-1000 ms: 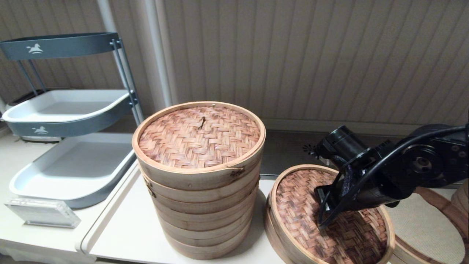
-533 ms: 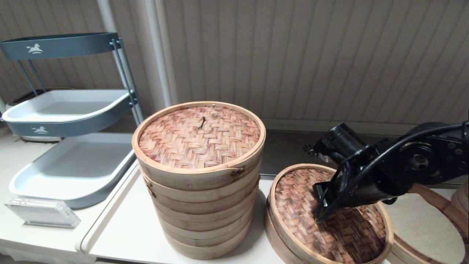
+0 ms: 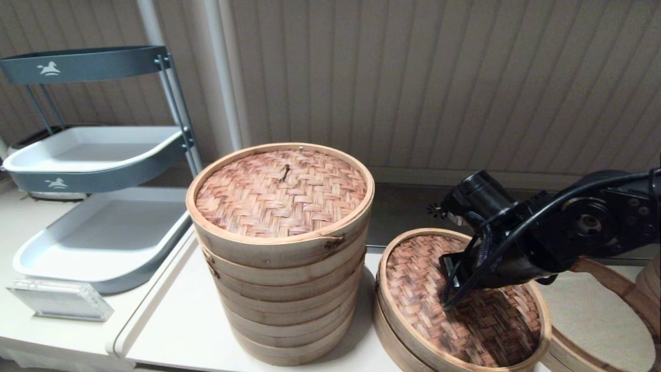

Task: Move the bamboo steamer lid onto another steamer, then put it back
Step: Put the steamer

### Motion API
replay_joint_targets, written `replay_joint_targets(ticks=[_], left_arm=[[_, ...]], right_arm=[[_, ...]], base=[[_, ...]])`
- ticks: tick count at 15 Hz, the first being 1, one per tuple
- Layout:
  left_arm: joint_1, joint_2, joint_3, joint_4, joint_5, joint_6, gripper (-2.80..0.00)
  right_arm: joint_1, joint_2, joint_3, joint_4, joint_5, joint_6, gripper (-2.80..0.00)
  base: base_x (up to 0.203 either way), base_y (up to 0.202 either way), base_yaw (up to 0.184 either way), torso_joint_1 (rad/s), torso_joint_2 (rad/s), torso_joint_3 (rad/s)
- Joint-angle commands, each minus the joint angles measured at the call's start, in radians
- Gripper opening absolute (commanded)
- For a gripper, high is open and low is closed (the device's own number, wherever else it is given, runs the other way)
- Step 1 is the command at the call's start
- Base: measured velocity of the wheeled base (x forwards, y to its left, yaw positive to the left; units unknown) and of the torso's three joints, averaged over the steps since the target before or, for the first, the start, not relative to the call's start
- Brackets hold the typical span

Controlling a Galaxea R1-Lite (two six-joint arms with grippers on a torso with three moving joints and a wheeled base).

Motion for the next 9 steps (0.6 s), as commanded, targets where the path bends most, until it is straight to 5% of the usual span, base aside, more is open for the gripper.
replay_joint_targets(ticks=[1, 9], left_arm=[[0.0, 0.001, 0.003, -0.001, 0.0, 0.001, -2.8], [0.0, 0.001, 0.003, -0.001, 0.0, 0.001, -2.8]], right_arm=[[0.001, 0.015, -0.004, 0.002, -0.001, 0.002, -2.8], [-0.001, 0.035, -0.003, 0.002, -0.001, 0.002, -2.8]], base=[[0.0, 0.0, 0.0, 0.0, 0.0, 0.0], [0.0, 0.0, 0.0, 0.0, 0.0, 0.0]])
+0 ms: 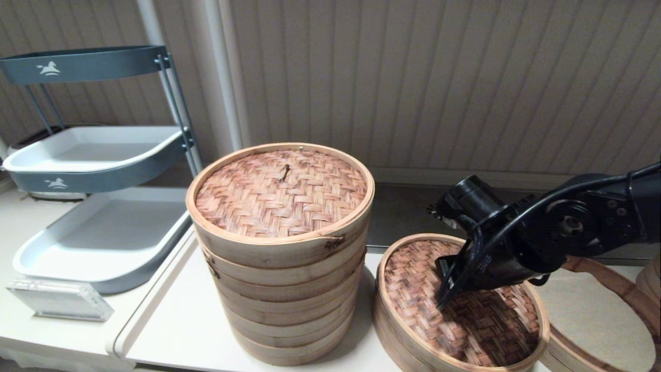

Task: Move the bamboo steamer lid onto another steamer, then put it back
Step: Put the steamer, then pick up the steamer

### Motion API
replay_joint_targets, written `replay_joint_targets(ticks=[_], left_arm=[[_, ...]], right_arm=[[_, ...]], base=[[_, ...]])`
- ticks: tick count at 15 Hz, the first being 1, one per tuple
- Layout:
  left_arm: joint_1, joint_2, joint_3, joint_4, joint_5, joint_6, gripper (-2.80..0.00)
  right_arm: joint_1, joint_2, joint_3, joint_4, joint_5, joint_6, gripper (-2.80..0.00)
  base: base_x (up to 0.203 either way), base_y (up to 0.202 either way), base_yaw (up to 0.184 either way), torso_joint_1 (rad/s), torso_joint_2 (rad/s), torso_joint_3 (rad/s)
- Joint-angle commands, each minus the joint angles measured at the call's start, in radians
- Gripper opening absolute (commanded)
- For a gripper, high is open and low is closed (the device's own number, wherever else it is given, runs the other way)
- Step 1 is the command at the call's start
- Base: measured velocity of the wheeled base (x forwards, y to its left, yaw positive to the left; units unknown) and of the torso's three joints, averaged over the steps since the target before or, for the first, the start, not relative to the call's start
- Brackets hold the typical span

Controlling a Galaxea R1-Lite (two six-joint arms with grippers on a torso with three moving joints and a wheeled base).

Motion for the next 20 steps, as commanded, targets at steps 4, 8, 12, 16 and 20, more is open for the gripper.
replay_joint_targets(ticks=[4, 8, 12, 16, 20], left_arm=[[0.0, 0.001, 0.003, 0.0, 0.0, 0.0, -2.8], [0.0, 0.001, 0.003, 0.0, 0.0, 0.0, -2.8], [0.0, 0.001, 0.003, 0.0, 0.0, 0.0, -2.8], [0.0, 0.001, 0.003, 0.001, 0.0, 0.0, -2.8], [0.0, 0.001, 0.003, 0.001, 0.0, 0.0, -2.8]], right_arm=[[0.001, 0.0, 0.004, 0.003, -0.003, 0.002, -2.8], [0.0, -0.009, 0.013, 0.003, -0.006, 0.002, 0.0], [-0.002, -0.065, 0.006, 0.005, -0.006, 0.002, 0.0], [-0.003, -0.219, 0.016, 0.017, -0.006, 0.001, 0.0], [0.0, -0.413, 0.088, 0.017, -0.022, 0.002, -2.8]], base=[[0.0, 0.0, 0.0, 0.0, 0.0, 0.0], [0.0, 0.0, 0.0, 0.0, 0.0, 0.0], [0.0, 0.0, 0.0, 0.0, 0.0, 0.0], [0.0, 0.0, 0.0, 0.0, 0.0, 0.0], [0.0, 0.0, 0.0, 0.0, 0.0, 0.0]])
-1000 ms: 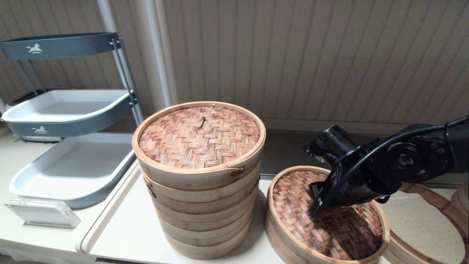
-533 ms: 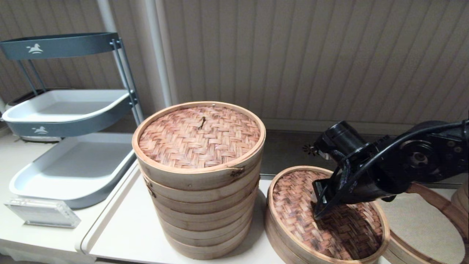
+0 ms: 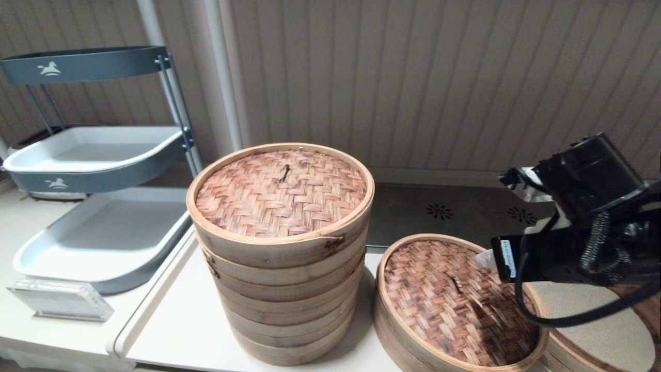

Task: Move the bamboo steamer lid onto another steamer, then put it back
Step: Pick up the steamer

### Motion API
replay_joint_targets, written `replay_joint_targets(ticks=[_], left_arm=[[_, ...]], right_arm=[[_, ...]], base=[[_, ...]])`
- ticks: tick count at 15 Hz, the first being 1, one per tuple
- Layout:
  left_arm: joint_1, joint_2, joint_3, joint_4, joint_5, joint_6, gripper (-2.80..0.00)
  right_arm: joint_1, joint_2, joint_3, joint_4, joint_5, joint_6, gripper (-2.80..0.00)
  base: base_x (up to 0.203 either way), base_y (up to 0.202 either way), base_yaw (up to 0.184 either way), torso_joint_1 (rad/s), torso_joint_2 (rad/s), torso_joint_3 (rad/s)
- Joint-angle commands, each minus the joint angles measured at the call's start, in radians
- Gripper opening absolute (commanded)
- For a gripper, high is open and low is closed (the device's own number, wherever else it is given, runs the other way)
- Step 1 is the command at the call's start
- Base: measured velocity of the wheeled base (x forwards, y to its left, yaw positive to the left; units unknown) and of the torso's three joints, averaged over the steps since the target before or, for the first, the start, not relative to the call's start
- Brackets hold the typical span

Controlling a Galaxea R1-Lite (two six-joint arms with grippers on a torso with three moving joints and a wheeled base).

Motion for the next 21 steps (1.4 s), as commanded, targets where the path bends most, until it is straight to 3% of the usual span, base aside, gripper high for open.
replay_joint_targets(ticks=[1, 5, 9, 14, 16, 19, 21], left_arm=[[0.0, 0.001, 0.003, 0.001, 0.0, 0.0, -2.8], [0.0, 0.001, 0.003, -0.001, 0.0, -0.001, -2.8], [0.0, 0.001, 0.003, -0.001, 0.0, 0.0, -2.8], [0.0, 0.001, 0.003, 0.001, 0.0, 0.0, -2.8], [0.0, 0.001, 0.003, -0.001, 0.0, 0.0, -2.8], [0.0, 0.001, 0.003, 0.001, 0.0, 0.0, -2.8], [0.0, 0.001, 0.003, 0.001, 0.0, 0.0, -2.8]], right_arm=[[0.002, -0.124, 0.035, 0.003, -0.004, 0.003, -2.8], [0.004, -0.327, 0.116, 0.004, -0.035, 0.038, -2.8], [0.002, -0.52, 0.222, 0.007, -0.183, 0.07, -2.8], [-0.183, -0.745, 0.302, 0.005, -0.291, 0.07, -2.8], [-0.236, -0.864, 0.343, 0.005, -0.294, 0.032, -2.8], [-0.314, -1.052, 0.43, 0.005, -0.284, -0.101, -2.8], [-0.379, -1.117, 0.518, 0.001, -0.273, -0.149, -2.8]], base=[[0.0, 0.0, 0.0, 0.0, 0.0, 0.0], [0.0, 0.0, 0.0, 0.0, 0.0, 0.0], [0.0, 0.0, 0.0, 0.0, 0.0, 0.0], [0.0, 0.0, 0.0, 0.0, 0.0, 0.0], [0.0, 0.0, 0.0, 0.0, 0.0, 0.0], [0.0, 0.0, 0.0, 0.0, 0.0, 0.0], [0.0, 0.0, 0.0, 0.0, 0.0, 0.0]])
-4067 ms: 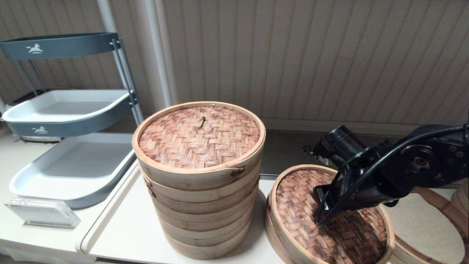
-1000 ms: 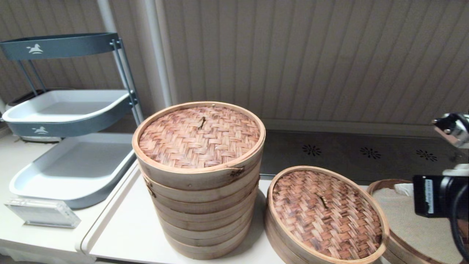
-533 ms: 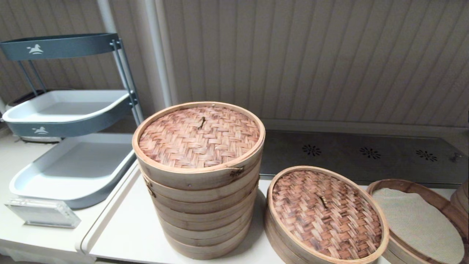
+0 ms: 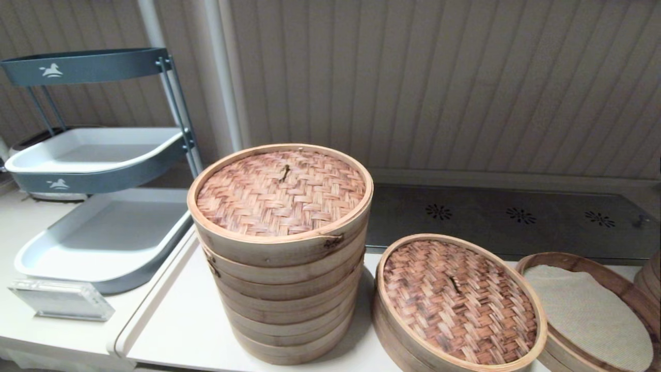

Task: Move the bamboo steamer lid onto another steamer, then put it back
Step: Pick up the steamer

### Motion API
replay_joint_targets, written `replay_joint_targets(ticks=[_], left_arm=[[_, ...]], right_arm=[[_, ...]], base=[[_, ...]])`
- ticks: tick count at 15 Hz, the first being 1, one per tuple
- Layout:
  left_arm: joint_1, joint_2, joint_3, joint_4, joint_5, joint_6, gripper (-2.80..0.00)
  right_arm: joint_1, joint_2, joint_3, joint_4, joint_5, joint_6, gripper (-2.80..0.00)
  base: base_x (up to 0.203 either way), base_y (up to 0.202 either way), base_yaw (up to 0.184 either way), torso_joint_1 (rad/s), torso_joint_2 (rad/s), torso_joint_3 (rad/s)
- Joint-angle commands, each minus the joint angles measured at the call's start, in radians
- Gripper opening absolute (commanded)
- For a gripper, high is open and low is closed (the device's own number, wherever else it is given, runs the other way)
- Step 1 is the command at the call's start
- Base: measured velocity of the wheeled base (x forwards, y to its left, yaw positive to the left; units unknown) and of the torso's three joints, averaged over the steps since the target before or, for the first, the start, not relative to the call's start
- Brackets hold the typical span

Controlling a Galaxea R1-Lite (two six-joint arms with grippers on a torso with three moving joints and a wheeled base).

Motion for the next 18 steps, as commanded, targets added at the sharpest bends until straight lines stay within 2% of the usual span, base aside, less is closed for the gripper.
replay_joint_targets(ticks=[1, 4, 7, 10, 12, 14, 18], left_arm=[[0.0, 0.001, 0.003, -0.001, 0.0, -0.001, -2.8], [0.0, 0.001, 0.003, 0.001, 0.0, 0.001, -2.8], [0.0, 0.001, 0.003, 0.0, 0.0, 0.0, -2.8], [0.0, 0.001, 0.003, 0.001, 0.0, 0.0, -2.8], [0.0, 0.001, 0.003, -0.001, 0.0, 0.0, -2.8], [0.0, 0.001, 0.003, -0.001, 0.0, -0.001, -2.8], [0.0, 0.001, 0.003, 0.001, 0.0, -0.001, -2.8]], right_arm=[[-0.063, -0.084, 0.059, -0.001, 0.006, -0.006, -2.8], [-0.125, -0.17, 0.15, -0.001, 0.121, -0.02, -2.8], [-0.143, -0.203, 0.247, -0.033, 0.158, -0.029, -2.8], [-0.14, -0.214, 0.391, -0.229, 0.226, -0.077, -2.8], [-0.139, -0.22, 0.497, -0.444, 0.295, -0.169, -2.8], [-0.134, -0.236, 0.563, -0.55, 0.395, -0.236, -2.8], [-0.132, -0.386, 0.574, -0.451, 0.562, -0.249, -2.8]], base=[[0.0, 0.0, 0.0, 0.0, 0.0, 0.0], [0.0, 0.0, 0.0, 0.0, 0.0, 0.0], [0.0, 0.0, 0.0, 0.0, 0.0, 0.0], [0.0, 0.0, 0.0, 0.0, 0.0, 0.0], [0.0, 0.0, 0.0, 0.0, 0.0, 0.0], [0.0, 0.0, 0.0, 0.0, 0.0, 0.0], [0.0, 0.0, 0.0, 0.0, 0.0, 0.0]])
